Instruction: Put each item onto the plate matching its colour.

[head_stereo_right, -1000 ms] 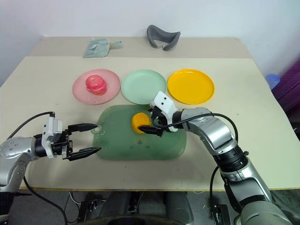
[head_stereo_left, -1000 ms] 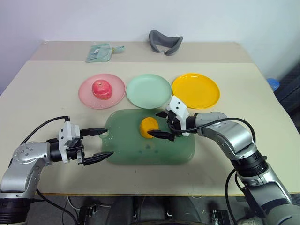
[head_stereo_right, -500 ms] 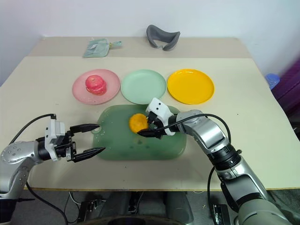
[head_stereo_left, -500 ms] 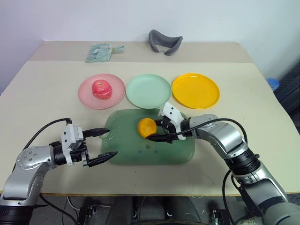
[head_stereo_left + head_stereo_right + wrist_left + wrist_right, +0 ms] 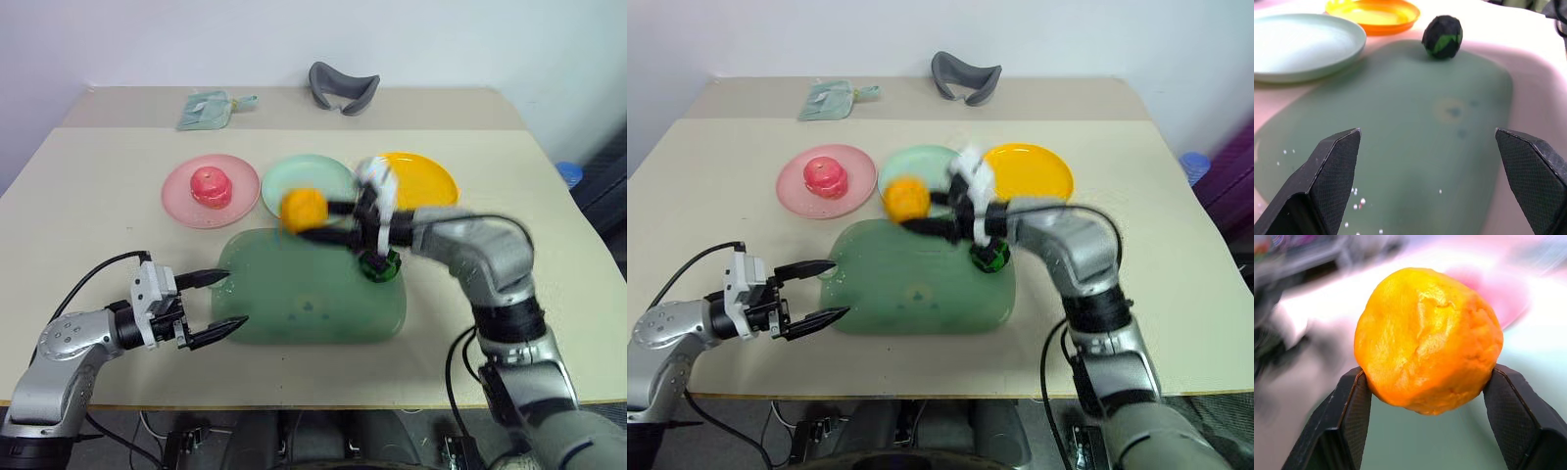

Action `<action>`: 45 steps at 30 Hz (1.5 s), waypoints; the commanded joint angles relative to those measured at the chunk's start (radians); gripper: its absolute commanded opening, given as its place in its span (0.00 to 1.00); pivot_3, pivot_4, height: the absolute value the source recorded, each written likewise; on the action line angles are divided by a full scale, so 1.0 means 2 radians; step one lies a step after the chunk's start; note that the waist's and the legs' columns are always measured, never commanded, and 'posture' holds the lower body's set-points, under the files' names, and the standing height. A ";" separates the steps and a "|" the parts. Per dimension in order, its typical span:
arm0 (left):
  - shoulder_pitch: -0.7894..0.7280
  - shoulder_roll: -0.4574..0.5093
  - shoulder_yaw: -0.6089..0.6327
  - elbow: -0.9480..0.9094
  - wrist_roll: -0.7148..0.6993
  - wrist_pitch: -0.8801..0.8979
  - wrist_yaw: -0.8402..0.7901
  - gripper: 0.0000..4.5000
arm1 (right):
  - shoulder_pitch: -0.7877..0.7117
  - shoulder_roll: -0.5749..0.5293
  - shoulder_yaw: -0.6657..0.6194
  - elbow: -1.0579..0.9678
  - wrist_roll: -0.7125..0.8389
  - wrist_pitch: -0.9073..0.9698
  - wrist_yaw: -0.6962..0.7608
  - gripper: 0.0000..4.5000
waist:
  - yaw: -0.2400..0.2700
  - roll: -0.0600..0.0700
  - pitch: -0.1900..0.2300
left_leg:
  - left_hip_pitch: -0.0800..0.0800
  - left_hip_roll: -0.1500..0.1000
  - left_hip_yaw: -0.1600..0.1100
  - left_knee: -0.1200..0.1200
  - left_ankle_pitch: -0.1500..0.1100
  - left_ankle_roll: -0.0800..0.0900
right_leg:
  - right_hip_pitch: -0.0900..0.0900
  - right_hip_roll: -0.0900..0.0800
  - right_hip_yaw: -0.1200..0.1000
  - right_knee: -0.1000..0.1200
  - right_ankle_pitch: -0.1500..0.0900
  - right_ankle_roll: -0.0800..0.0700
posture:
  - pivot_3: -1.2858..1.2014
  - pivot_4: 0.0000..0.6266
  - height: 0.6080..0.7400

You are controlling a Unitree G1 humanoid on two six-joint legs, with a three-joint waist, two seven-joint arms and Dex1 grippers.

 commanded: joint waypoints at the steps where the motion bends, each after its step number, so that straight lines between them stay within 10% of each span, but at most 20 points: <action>1: -0.003 -0.007 -0.001 -0.015 -0.009 0.002 0.012 1.00 | -0.025 -0.018 -0.041 0.104 -0.040 -0.094 -0.019 0.62 | 0.001 0.000 0.000 | 0.000 0.000 0.000 0.000 0.000 0.000 | 0.000 0.000 0.000 0.000 0.000 0.000 | 0.52 0.24 1.00; 15: -0.007 -0.036 -0.010 -0.033 0.002 0.002 0.067 1.00 | -0.136 -0.022 -0.052 0.597 -0.163 -0.380 -0.039 0.62 | -0.015 0.001 0.001 | 0.000 0.000 0.002 -0.001 0.000 0.000 | -0.001 0.001 0.001 0.000 0.000 0.000 | 0.52 0.24 1.00; 20: -0.004 -0.034 -0.010 -0.038 -0.001 0.004 0.071 1.00 | -0.141 -0.029 -0.053 0.617 -0.171 -0.389 -0.026 0.99 | -0.014 0.001 0.001 | 0.000 0.000 0.002 -0.001 0.000 0.000 | -0.001 0.001 0.001 0.000 0.000 0.000 | 0.52 0.24 1.00; 25: -0.004 -0.030 -0.011 -0.037 -0.003 0.005 0.067 1.00 | -0.104 -0.055 -0.067 0.532 -0.150 -0.366 0.021 0.99 | -0.013 0.001 0.001 | 0.000 0.000 0.002 -0.001 0.000 0.000 | -0.001 0.000 0.001 0.000 0.000 0.000 | 0.52 0.24 1.00; 35: -0.048 -0.025 -0.025 0.002 -0.003 0.010 0.044 1.00 | 0.187 -0.135 -0.082 0.028 0.014 -0.119 0.129 0.99 | -0.001 0.002 0.001 | 0.000 0.000 0.001 -0.001 0.000 0.000 | 0.000 0.000 0.000 0.000 0.000 0.000 | 0.52 0.24 1.00; 45: -0.086 -0.020 -0.029 0.032 -0.005 0.018 0.025 1.00 | 0.254 -0.146 -0.027 -0.033 -0.009 -0.104 0.125 0.99 | 0.001 0.001 0.001 | 0.000 0.000 0.001 0.000 -0.001 0.002 | 0.000 0.000 0.000 0.000 0.000 0.000 | 0.52 0.24 1.00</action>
